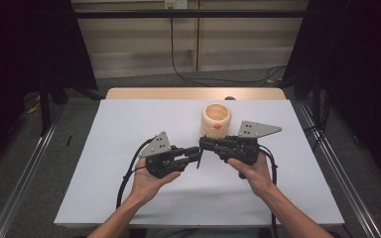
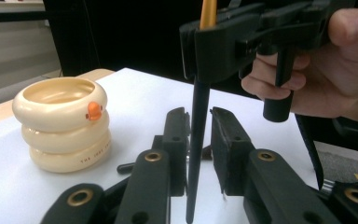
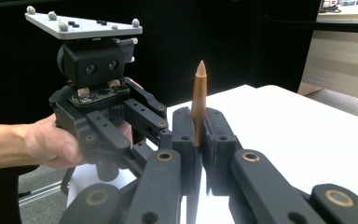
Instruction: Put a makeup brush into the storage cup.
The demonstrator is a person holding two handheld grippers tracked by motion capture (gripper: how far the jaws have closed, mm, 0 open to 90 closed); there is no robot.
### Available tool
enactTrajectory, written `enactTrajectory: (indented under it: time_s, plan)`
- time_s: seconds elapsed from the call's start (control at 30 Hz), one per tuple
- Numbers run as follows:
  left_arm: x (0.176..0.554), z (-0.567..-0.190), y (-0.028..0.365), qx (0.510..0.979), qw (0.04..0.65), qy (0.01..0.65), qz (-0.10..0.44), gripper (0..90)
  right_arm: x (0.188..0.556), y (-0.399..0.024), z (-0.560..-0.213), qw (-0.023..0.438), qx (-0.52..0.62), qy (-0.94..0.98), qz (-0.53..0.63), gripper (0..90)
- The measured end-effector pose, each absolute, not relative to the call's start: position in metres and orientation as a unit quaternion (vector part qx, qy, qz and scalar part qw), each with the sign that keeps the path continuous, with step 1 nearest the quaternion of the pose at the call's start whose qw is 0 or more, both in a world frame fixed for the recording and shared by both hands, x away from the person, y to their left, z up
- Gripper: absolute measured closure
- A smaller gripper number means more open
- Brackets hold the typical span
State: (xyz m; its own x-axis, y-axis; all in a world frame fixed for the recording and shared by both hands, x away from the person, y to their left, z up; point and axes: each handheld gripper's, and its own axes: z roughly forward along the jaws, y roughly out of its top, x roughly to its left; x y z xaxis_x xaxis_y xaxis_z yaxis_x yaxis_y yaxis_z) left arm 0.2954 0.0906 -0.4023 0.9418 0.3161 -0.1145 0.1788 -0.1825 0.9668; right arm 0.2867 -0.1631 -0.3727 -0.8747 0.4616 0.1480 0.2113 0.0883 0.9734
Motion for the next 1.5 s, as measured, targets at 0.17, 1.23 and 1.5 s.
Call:
enactTrajectory:
  time_s: [0.17, 1.23, 1.5]
  plan:
    - [0.296, -0.403, 0.09, 0.77, 0.614, 0.166, 0.054, 71.3, 0.287, -0.165, -0.372, 0.104, 0.232, 0.731, 0.633, 84.1]
    - [0.295, -0.403, 0.107, 0.756, 0.606, 0.227, 0.104, 2.8, 0.287, -0.176, -0.37, 0.119, 0.241, 0.729, 0.629, 84.0]
    - [0.292, -0.406, 0.123, 0.755, 0.595, 0.25, 0.119, 2.5, 0.288, -0.18, -0.37, 0.128, 0.244, 0.73, 0.625, 84.0]
